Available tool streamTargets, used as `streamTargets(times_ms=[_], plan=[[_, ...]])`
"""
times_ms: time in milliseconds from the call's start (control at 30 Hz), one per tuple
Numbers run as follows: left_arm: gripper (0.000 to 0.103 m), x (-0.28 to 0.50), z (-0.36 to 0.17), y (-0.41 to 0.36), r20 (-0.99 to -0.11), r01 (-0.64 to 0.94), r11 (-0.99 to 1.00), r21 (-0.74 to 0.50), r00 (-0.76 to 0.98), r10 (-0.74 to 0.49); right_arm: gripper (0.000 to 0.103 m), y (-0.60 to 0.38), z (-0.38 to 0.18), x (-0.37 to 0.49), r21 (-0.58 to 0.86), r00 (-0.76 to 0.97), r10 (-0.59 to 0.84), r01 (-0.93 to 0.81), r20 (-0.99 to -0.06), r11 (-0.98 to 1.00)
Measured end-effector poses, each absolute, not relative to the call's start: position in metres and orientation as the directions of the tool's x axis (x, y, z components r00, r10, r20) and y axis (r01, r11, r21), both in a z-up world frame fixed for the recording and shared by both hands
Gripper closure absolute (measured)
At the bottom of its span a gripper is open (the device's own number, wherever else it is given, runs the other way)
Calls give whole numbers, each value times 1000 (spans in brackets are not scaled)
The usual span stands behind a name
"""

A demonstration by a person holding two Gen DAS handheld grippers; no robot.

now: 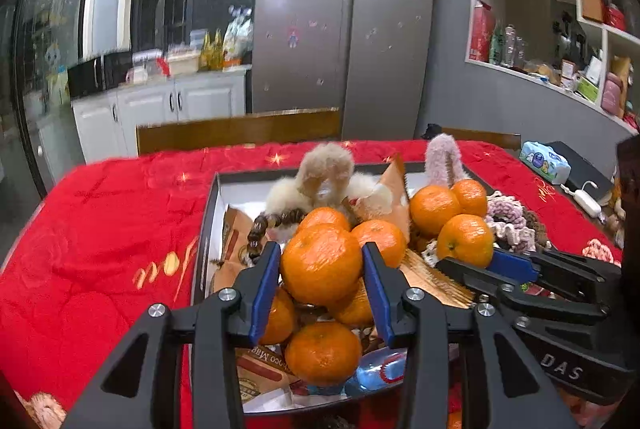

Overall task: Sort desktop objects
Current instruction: 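Lower both oranges into the tray among the other oranges, then open both tools and withdraw them from the tray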

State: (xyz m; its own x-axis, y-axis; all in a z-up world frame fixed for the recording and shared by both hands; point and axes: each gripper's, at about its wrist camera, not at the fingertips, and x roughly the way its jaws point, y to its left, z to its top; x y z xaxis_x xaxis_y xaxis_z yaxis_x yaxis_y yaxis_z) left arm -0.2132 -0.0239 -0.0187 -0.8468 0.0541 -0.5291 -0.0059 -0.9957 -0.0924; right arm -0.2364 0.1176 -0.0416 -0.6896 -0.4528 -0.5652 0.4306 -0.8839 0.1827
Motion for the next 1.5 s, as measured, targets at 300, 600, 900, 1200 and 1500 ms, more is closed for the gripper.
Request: streamTargets(times_ms=[300,600,900,1200,1500], plan=[[61,-215,-21,-26,-530,-9,-995,-100,-846,61,75,118,-42,-238,173,-694,-442,425,-568,-889],[61,-216,-20,-26,-531,-11,-995,-97,-845,61,75,118,-42,-238,170,-696,-440,424,-568,-890],[52,-217,-21,-20,-538,-1,-998,-60,-842,33,73,120,-40,-238,160,-706,-431,419,-562,-894],[10,-220,-25,-35,-566,75,-992,-104,-825,-3,64,121,-37,-232,171,-715,-441,420,-542,-891],[0,-213,-23,-45,-533,65,-985,-163,-846,32,17,124,-29,-221,142,-768,-421,406,-483,-903]])
